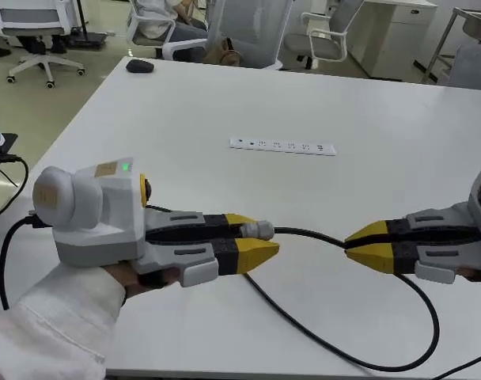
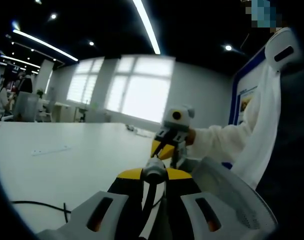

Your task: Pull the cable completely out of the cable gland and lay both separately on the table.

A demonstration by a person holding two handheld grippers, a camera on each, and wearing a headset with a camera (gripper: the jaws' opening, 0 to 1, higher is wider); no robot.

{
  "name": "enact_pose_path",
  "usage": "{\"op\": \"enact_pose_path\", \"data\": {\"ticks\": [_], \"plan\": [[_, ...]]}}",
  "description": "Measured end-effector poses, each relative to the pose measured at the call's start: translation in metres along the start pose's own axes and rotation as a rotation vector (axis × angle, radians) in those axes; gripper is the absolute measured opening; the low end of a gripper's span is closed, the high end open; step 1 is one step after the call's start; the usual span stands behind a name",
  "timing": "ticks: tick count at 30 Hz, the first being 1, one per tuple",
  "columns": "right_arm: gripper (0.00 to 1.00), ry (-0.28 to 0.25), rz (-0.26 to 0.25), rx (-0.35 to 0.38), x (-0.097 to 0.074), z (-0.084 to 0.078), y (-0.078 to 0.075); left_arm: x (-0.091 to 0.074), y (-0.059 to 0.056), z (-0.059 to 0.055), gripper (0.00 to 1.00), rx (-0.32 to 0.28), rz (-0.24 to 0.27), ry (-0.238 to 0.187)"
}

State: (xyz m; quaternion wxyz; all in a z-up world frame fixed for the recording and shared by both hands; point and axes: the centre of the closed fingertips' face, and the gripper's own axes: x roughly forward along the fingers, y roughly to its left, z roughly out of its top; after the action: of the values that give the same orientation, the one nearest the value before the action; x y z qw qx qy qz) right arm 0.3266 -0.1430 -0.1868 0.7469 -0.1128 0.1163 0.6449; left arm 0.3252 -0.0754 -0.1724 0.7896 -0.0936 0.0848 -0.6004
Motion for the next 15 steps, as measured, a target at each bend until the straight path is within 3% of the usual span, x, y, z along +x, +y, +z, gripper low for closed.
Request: {"op": "enact_pose_path", "data": {"ticks": [9, 15], "plan": [[0.1, -0.024, 0.069, -0.117, 0.027, 0.04, 0.013, 0.002, -0.002, -0.003, 0.17, 0.014, -0.008, 0.016], [0.11, -0.019, 0.136, -0.141, 0.049, 0.046, 0.022, 0.001, -0.001, -0.002, 0.17, 0.015, -0.004, 0.013]]}}
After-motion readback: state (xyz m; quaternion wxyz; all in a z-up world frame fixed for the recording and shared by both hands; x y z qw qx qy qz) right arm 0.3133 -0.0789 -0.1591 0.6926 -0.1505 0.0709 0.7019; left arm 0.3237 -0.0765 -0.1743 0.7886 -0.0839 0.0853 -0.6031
